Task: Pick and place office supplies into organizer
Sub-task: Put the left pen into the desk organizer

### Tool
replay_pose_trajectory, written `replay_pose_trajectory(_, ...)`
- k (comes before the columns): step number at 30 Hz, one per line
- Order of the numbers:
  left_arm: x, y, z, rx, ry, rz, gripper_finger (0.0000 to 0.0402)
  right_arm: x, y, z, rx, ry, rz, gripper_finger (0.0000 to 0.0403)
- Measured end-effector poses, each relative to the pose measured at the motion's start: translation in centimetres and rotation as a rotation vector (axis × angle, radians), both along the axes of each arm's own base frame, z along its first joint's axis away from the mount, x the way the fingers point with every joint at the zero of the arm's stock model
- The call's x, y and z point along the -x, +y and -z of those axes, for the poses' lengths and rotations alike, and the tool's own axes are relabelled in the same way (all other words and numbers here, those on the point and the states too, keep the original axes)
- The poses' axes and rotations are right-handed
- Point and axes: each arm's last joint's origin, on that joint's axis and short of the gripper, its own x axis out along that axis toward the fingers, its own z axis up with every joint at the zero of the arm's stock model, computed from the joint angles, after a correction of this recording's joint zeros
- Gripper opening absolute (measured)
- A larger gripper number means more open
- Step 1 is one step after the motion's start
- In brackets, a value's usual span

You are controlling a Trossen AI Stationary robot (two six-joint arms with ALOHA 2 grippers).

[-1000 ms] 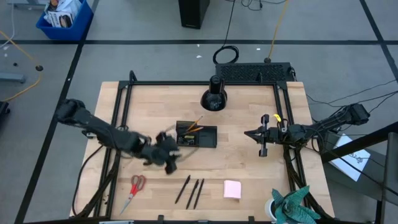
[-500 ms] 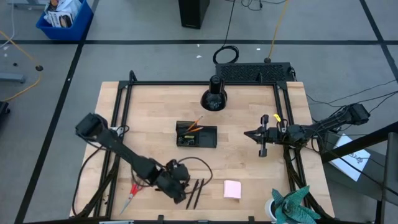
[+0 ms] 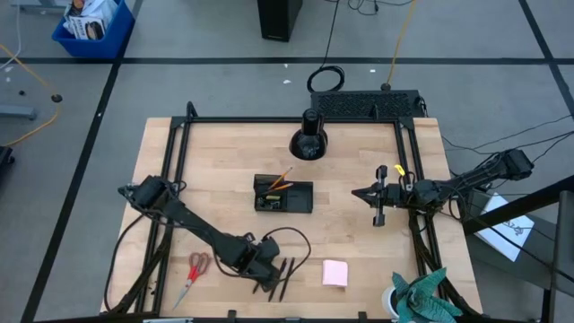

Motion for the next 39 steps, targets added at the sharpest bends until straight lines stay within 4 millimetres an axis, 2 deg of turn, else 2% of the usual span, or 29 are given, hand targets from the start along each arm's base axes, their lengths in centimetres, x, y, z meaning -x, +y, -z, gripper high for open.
replay_pose_trajectory(9, -0.4, 0.8, 0.1, 0.037, 0.032, -0.07, 0.0129, 0.0, 0.0, 0.0, 0.0, 0.001, 0.0, 0.0004)
replay_pose_trajectory(13, -0.5, 0.8, 0.5, 0.018, 0.039, -0.04, 0.0129, 0.0, 0.0, 0.0, 0.0, 0.001, 0.0, 0.0004)
replay_pose_trajectory(20, -0.8, 0.6, 2.5, -0.006, 0.079, -0.009, 0.0129, 0.0, 0.0, 0.0, 0.0, 0.001, 0.0, 0.0004)
replay_pose_trajectory(26, -0.9, 0.6, 2.9, -0.003, 0.098, 0.02, 0.0129, 0.0, 0.0, 0.0, 0.0, 0.001, 0.0, 0.0004)
replay_pose_trajectory(31, -0.2, 0.4, 3.3, -0.046, 0.142, 0.092, 0.0128, 0.0, 0.0, 0.0, 0.001, 0.001, 0.001, 0.0004)
replay_pose_trajectory(34, 0.1, 0.4, 3.4, -0.059, 0.164, 0.139, 0.0108, 0.0, 0.0, 0.0, 0.0, 0.001, 0.0, 0.0004)
replay_pose_trajectory(39, 0.3, 0.3, 3.5, -0.062, 0.186, 0.183, 0.0036, 0.0, 0.0, 0.0, 0.0, 0.001, 0.001, 0.0004)
